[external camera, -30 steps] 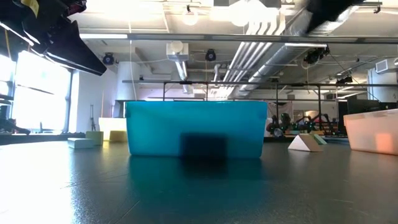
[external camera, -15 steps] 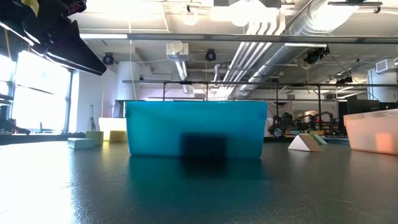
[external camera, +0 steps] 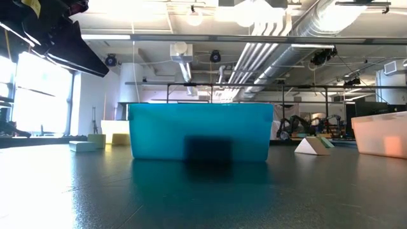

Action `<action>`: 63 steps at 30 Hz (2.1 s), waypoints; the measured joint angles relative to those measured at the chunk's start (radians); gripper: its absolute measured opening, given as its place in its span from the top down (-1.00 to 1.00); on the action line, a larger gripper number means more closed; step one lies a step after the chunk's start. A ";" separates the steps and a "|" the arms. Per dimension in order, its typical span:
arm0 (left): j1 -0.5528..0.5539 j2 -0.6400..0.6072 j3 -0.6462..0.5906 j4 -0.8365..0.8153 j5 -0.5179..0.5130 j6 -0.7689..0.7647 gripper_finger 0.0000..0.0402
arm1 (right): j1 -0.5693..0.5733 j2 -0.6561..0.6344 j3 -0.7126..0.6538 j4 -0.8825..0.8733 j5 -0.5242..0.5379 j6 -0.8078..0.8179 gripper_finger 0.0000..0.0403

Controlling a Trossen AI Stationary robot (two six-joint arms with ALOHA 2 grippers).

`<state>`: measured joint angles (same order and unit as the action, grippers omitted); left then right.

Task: Sort blocks by size
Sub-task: Put the light blue rectangular block into the blue bin

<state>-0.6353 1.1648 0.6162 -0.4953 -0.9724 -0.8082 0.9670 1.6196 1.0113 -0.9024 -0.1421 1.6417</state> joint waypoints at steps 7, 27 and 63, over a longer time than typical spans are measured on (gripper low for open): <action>0.000 0.000 0.000 0.000 -0.002 0.000 -0.06 | 0.017 0.000 -0.019 0.002 0.038 0.065 -0.04; 0.000 0.000 0.000 -0.001 -0.004 0.000 -0.06 | 0.051 0.000 -0.016 0.059 0.010 0.203 -0.08; 0.000 0.000 0.000 -0.005 -0.007 0.017 -0.06 | 0.115 0.159 -0.016 0.161 0.019 -0.297 -0.35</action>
<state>-0.6350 1.1648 0.6163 -0.5003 -0.9798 -0.7910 1.0817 1.7786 0.9955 -0.7419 -0.1234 1.3449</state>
